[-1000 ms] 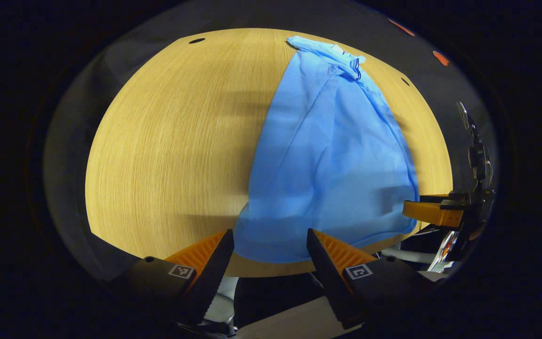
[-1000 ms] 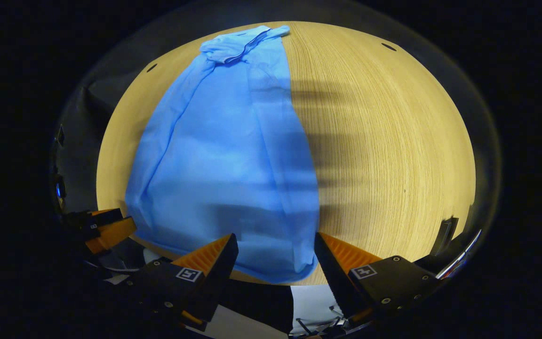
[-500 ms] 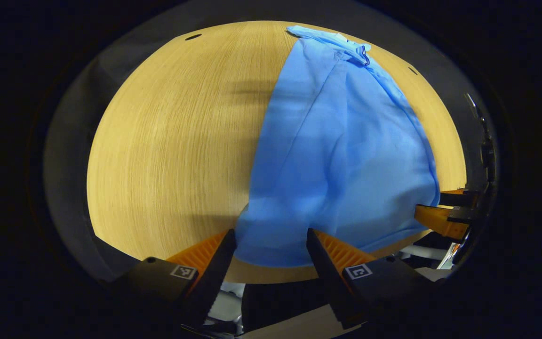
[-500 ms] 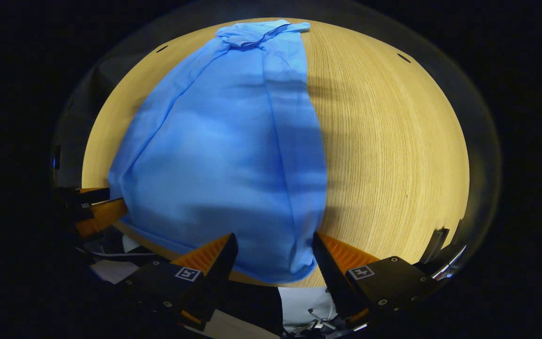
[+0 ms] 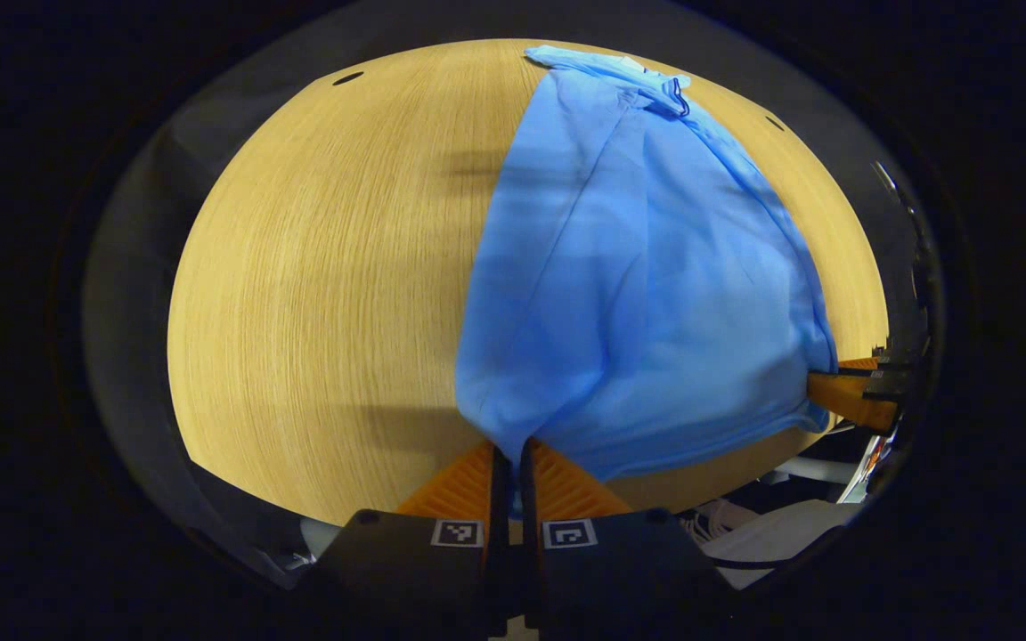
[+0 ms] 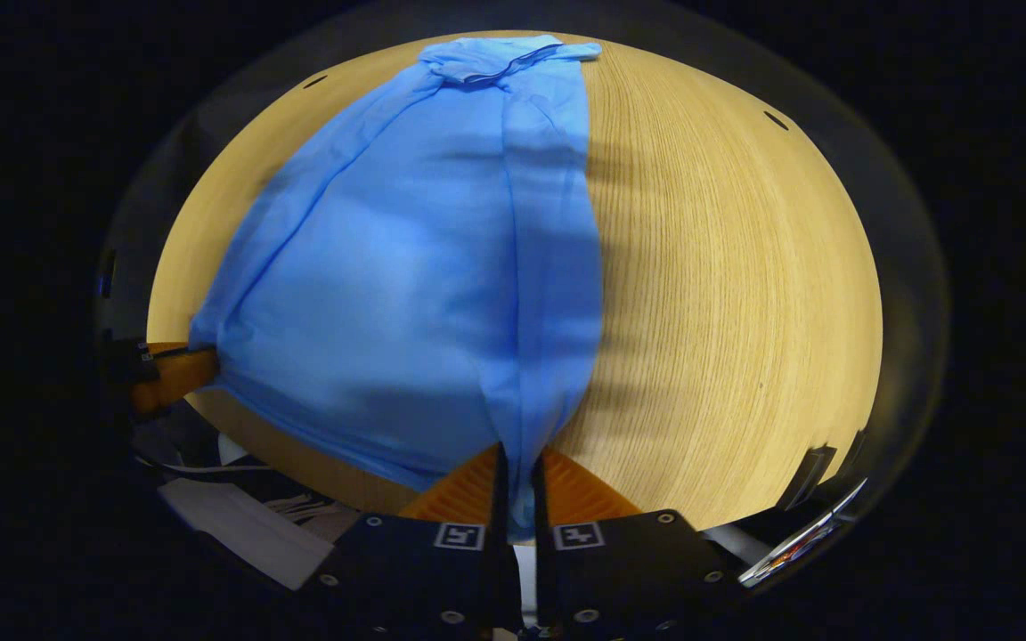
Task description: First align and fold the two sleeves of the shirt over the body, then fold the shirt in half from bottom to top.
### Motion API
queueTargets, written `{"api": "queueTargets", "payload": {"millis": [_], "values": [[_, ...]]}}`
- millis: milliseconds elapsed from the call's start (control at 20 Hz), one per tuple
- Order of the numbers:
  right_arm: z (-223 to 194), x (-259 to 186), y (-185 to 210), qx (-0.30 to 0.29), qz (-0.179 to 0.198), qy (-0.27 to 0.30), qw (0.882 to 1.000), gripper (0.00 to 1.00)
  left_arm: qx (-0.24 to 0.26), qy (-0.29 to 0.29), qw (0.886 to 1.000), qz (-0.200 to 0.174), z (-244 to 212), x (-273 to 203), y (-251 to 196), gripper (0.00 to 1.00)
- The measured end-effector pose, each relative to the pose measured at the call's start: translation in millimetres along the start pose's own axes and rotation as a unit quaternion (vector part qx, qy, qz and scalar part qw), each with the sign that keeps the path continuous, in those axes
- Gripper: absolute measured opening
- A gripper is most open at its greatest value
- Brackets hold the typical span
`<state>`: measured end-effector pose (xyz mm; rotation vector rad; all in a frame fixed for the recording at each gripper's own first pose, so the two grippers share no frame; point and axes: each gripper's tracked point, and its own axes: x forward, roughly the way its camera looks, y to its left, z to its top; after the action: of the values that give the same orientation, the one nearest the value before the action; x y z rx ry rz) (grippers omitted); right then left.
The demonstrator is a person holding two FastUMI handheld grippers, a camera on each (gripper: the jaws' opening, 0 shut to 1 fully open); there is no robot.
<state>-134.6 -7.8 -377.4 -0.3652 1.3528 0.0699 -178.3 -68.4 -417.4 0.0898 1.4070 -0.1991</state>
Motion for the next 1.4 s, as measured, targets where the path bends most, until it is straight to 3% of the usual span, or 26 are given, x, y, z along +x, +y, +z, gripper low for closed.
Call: {"api": "queueTargets", "payload": {"millis": [50,150,350,700,1200,1400], "values": [[1,-1,0,0.005,0.005,0.001,1.0,0.05,-0.004,0.002,1.0,-0.003,0,2,0,0.05],[5,-3,0,0.016,0.012,-0.001,1.0,0.01,-0.008,0.0,1.0,0.0,6,0,4,0.05],[30,-17,-2,0.027,0.022,-0.025,0.999,0.01,0.003,-0.017,1.0,0.001,29,-8,4,0.05],[110,-48,-18,0.033,0.008,-0.104,0.994,0.01,0.016,-0.083,0.996,-0.003,115,-24,8,0.05],[217,-74,-44,0.037,-0.009,-0.18,0.983,0.01,-0.023,-0.166,0.986,-0.019,239,-50,10,0.05],[261,-87,-52,0.032,-0.016,-0.211,0.977,0.01,-0.016,-0.2,0.98,-0.009,291,-61,17,0.05]]}}
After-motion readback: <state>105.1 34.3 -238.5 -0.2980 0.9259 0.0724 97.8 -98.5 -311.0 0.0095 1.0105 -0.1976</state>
